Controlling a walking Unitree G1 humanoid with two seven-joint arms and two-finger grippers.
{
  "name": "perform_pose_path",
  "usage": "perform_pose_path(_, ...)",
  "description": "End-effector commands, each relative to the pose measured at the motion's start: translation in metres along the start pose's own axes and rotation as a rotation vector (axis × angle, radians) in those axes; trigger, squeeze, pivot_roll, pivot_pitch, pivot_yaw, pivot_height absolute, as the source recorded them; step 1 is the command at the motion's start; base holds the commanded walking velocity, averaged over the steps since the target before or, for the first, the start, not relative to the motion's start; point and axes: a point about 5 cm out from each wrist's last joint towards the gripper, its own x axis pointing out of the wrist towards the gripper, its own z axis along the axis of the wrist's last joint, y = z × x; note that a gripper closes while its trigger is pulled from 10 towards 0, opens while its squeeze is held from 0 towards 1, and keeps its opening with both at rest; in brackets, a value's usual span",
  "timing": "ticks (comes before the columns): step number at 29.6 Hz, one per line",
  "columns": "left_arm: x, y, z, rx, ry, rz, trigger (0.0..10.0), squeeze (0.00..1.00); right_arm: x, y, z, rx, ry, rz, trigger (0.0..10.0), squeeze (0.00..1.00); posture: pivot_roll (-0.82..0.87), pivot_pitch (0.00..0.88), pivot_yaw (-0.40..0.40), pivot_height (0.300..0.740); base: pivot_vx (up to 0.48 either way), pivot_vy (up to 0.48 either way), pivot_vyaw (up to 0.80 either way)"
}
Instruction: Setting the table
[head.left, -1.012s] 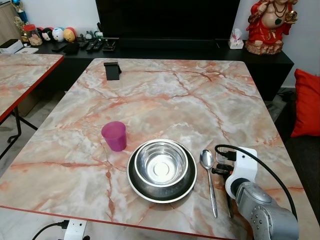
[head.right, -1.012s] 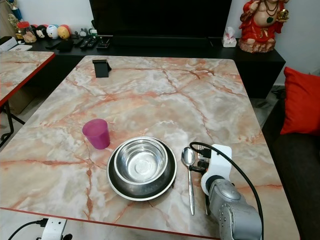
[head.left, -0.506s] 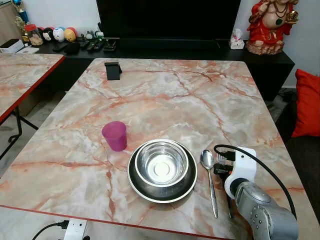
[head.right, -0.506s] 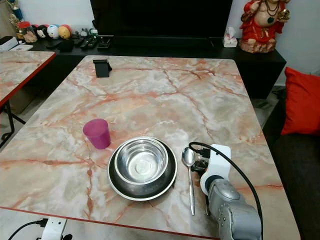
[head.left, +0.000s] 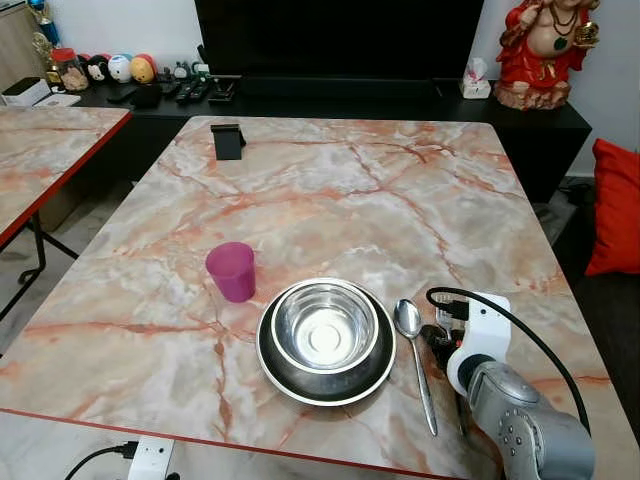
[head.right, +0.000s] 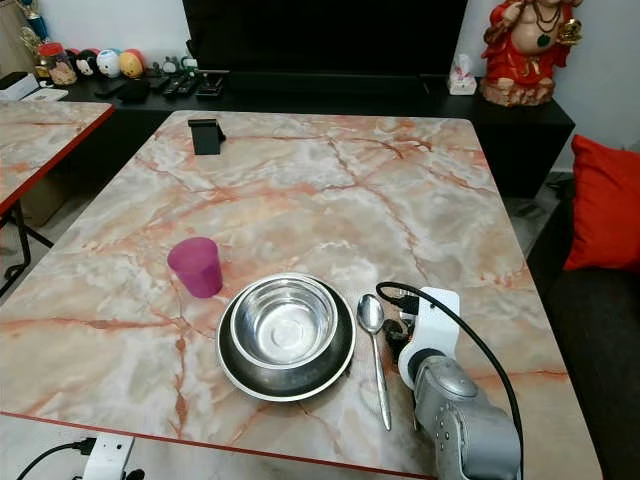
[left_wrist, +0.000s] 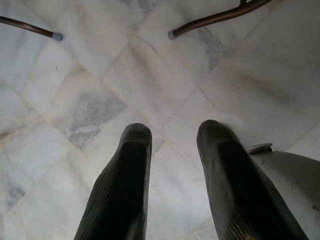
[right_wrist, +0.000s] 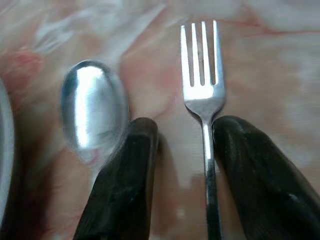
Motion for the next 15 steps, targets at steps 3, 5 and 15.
perform_pose_path(3,-0.001,0.002,-0.004,0.004,0.022,-0.002,10.0,0.0,-0.001,-0.008,0.007,-0.025,-0.027,-0.056,10.0,0.0,0.0,0.04,0.028,0.74,0.0,0.0,0.0)
perform_pose_path(5,-0.001,0.001,-0.004,0.004,0.022,-0.003,10.0,0.0,-0.002,-0.012,0.013,-0.085,-0.052,-0.102,10.0,0.0,0.0,0.04,0.028,0.74,0.0,0.0,0.0)
perform_pose_path(15,-0.001,0.001,-0.004,0.007,0.022,-0.006,10.0,0.0,-0.005,-0.007,0.026,-0.016,-0.127,-0.078,10.0,0.0,0.0,0.041,0.03,0.74,0.0,0.0,0.0)
